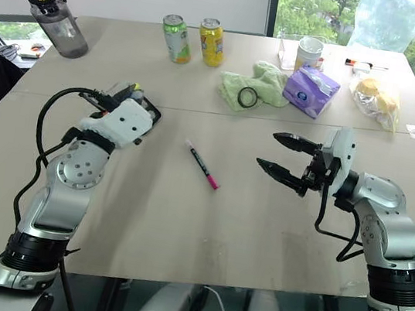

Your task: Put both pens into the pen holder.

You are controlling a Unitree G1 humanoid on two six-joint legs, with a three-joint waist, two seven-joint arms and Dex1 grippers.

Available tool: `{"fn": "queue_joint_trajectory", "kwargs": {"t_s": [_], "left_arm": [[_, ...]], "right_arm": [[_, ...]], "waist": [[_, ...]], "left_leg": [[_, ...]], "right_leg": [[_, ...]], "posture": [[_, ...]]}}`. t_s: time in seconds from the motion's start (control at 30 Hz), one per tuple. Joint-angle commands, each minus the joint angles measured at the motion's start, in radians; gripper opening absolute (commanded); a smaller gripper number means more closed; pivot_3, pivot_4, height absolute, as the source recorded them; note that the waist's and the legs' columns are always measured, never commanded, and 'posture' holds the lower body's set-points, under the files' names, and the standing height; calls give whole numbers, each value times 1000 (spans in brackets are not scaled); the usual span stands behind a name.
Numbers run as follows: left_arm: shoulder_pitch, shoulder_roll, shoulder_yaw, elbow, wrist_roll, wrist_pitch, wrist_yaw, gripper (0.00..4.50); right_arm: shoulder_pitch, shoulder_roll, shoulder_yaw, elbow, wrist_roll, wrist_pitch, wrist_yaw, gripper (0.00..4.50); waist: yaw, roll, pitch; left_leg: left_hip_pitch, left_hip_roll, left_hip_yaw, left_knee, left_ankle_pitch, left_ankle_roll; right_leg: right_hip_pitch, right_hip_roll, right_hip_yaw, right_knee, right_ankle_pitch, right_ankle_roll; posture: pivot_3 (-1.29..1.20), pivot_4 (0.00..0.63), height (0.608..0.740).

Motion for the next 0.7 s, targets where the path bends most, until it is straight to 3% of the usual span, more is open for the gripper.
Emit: {"fn": "queue_joint_trajectory", "kwargs": {"t_s": [0.03, 0.13, 0.23, 0.5, 0.7], "left_arm": [[-22, 6, 43, 23, -13, 7, 17, 2261], [-50, 16, 58, 59, -15, -8, 33, 3771], [-69, 15, 60, 74, -19, -14, 40, 4405], [-73, 2, 62, 52, -51, -2, 21, 4405], [-81, -77, 63, 16, -284, 2, -118, 4405]], "right_arm": [[5, -3, -15, -20, 9, -21, 4, 3483], [11, -5, -16, -23, 7, -23, 4, 3483], [17, -6, -18, -27, 7, -24, 3, 3483], [24, 1, 37, -53, -52, -7, -45, 3483], [23, 47, 185, -111, -165, 93, -178, 3483]], "waist": [[1, 0, 0], [1, 0, 0], [1, 0, 0], [-1, 0, 0], [0, 0, 0]], "left_leg": [[0, 0, 0, 0, 0, 0], [0, 0, -1, 1, 0, 0], [-1, 0, -1, 3, 0, 0], [-1, 0, -1, 3, 0, 0], [-1, 0, -1, 5, 0, 0]], "right_leg": [[0, 0, 0, 0, 0, 0], [0, 0, -1, 0, 0, 0], [0, 0, -1, 0, 0, 0], [1, 0, -1, 1, 0, 0], [1, 0, -2, 2, 0, 0]], "posture": [[0, 150, 740], [0, 150, 740], [0, 150, 740], [0, 150, 740], [0, 150, 740]]}}
